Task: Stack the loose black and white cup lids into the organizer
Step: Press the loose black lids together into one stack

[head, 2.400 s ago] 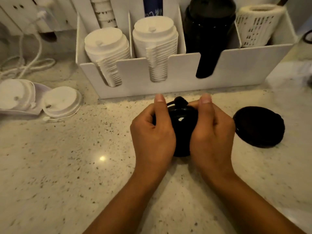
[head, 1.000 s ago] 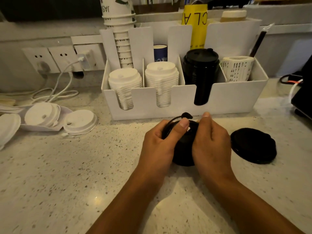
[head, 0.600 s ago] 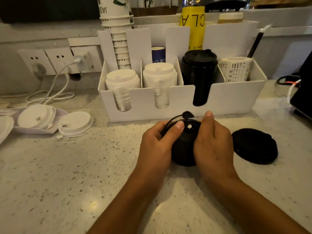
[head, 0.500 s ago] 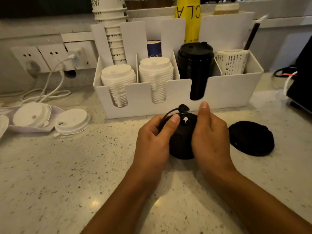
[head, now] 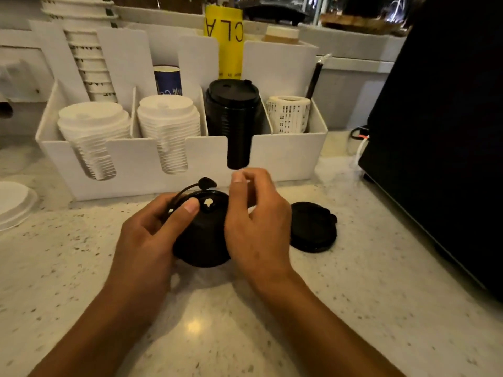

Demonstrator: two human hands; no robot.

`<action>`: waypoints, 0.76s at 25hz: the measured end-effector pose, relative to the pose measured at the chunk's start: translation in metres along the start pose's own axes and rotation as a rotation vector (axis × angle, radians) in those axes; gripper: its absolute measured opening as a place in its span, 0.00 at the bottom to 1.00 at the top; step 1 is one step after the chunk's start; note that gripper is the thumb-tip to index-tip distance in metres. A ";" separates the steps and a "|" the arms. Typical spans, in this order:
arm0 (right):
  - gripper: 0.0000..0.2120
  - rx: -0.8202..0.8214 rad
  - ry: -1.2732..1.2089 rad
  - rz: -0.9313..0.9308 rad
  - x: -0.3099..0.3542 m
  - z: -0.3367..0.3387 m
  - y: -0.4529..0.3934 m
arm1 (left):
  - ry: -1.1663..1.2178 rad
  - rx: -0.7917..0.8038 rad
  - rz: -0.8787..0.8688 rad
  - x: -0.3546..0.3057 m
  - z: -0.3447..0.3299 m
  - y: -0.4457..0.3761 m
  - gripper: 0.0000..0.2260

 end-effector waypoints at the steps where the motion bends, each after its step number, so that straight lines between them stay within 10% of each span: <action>1: 0.08 -0.102 0.014 0.031 0.001 0.022 -0.003 | -0.014 -0.036 0.003 0.000 0.003 0.000 0.10; 4: 0.18 -0.311 0.149 -0.089 -0.025 0.081 -0.009 | -0.047 -0.137 0.027 0.003 0.013 0.001 0.05; 9: 0.54 -0.041 0.775 -0.470 -0.080 0.077 -0.004 | -0.396 -0.228 0.058 0.000 0.011 0.009 0.09; 15: 0.44 -0.002 0.643 -0.334 -0.081 0.071 -0.006 | -1.028 -0.181 0.015 -0.007 0.025 0.004 0.14; 19: 0.39 0.085 0.332 -0.103 -0.048 0.048 -0.004 | -0.934 -0.141 0.038 -0.003 0.024 0.003 0.18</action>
Point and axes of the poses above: each hand's wrist, its own y-axis away from the middle knuckle, its own z-axis out of the back of the hand, x = y × z, the point moved 10 cm from there along -y, towards the middle knuckle, and after that the axes turned 4 degrees about x, right-handed, at the moved point
